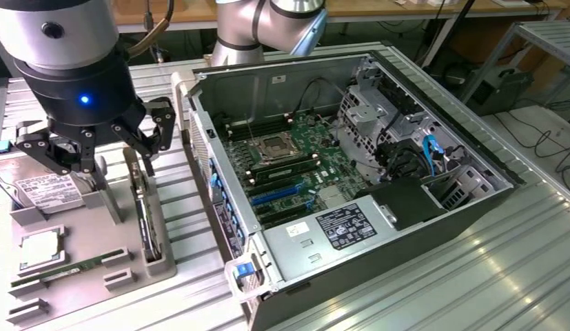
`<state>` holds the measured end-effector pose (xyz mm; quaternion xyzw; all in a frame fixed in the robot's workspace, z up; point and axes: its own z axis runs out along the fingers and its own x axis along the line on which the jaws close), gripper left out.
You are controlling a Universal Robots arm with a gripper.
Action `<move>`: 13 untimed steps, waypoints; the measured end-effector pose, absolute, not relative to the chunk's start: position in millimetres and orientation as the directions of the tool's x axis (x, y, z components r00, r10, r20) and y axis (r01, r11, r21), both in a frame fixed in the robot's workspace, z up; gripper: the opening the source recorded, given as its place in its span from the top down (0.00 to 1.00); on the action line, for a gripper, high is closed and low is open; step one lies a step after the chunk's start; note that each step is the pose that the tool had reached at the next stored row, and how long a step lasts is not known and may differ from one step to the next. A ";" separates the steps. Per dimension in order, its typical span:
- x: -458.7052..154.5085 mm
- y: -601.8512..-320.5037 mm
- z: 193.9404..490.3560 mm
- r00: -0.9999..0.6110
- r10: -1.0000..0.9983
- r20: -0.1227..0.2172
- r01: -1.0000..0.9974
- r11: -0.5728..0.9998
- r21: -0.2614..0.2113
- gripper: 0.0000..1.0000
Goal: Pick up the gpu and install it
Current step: 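Pick up the gpu and move the gpu toward the slot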
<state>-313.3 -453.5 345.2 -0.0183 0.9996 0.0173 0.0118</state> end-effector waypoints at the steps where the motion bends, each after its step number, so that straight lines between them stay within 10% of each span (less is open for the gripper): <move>1: -313.4 -455.1 342.4 -0.999 -0.038 -0.024 -0.039 0.999 0.034 0.40; 13: -313.4 -463.0 319.3 -0.999 -0.043 -0.023 -0.044 0.998 0.034 0.40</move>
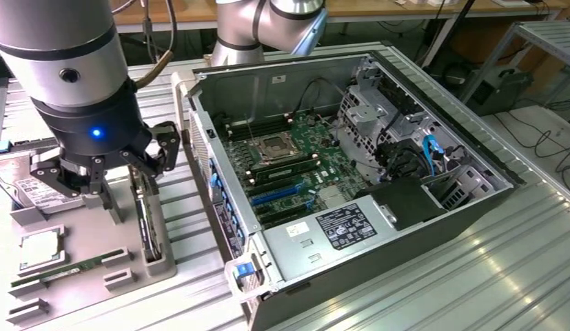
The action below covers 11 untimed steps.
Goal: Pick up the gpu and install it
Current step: 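Pick up the gpu and move the gpu toward the slot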
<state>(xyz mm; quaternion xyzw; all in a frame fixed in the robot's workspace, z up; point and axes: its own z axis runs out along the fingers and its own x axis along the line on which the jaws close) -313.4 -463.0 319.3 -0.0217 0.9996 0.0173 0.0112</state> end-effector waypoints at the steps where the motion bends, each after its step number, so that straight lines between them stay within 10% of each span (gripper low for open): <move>1: -313.4 -463.2 318.0 -0.999 -0.043 -0.023 -0.044 0.998 0.034 0.40; 11: -313.4 -463.5 302.0 -0.999 -0.043 -0.023 -0.044 0.998 0.034 0.40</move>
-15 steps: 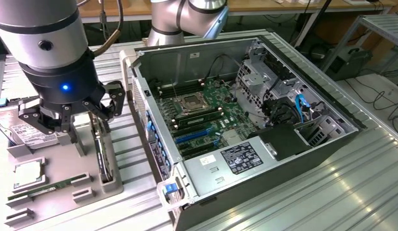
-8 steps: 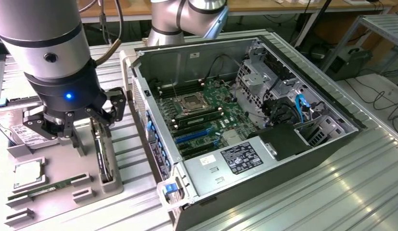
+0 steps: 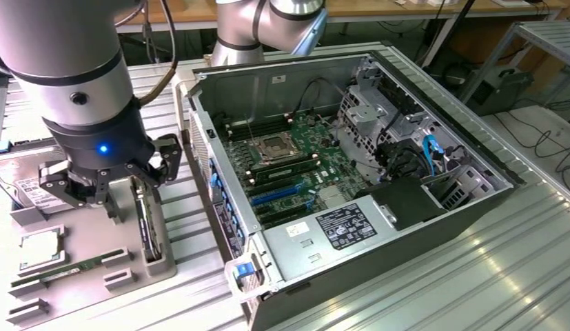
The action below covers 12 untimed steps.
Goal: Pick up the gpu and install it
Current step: 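Pick up the gpu and move the gpu toward the slot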
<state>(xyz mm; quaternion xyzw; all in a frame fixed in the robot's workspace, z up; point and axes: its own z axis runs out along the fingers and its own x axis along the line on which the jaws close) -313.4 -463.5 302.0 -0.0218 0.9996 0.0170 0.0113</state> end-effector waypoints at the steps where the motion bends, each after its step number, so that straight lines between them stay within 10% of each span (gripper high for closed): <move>1: -313.4 -463.6 299.2 -0.999 -0.043 -0.023 -0.044 0.998 0.033 0.40; 12: -313.4 -457.1 264.5 -0.999 -0.044 -0.022 -0.044 0.999 0.014 0.40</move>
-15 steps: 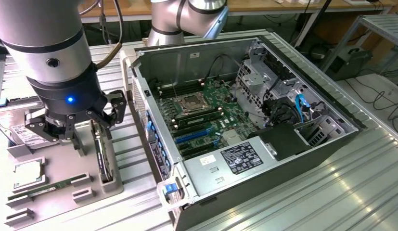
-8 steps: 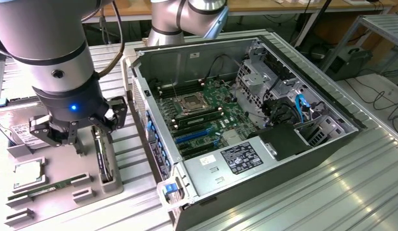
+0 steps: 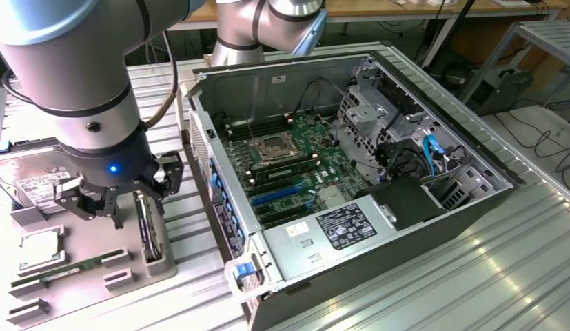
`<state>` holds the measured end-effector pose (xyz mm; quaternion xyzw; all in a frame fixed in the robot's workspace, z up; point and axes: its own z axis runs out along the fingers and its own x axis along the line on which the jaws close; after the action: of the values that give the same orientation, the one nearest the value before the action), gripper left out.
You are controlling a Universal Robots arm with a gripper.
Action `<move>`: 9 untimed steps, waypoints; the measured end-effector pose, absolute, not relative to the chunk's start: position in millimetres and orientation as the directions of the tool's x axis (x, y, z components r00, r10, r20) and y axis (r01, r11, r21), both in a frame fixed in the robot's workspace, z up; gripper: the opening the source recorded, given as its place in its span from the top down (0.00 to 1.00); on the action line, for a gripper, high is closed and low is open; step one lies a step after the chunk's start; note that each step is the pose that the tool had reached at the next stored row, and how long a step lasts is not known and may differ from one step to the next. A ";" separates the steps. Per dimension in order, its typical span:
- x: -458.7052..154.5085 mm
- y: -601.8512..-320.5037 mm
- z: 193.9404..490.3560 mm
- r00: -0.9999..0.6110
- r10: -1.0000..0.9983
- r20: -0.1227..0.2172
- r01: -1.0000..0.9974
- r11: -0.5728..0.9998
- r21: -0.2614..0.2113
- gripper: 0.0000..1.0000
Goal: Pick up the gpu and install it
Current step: 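Pick up the gpu and move the gpu toward the slot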
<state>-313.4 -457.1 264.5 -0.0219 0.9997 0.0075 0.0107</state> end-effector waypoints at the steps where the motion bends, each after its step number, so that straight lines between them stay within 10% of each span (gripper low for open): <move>1: -313.4 -457.1 261.3 -0.999 -0.044 -0.022 -0.044 0.999 0.014 0.40; 9: -313.4 -457.1 250.1 -0.999 -0.044 -0.022 -0.044 0.999 0.014 0.40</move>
<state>-313.4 -457.1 250.1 -0.0219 0.9997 0.0074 0.0107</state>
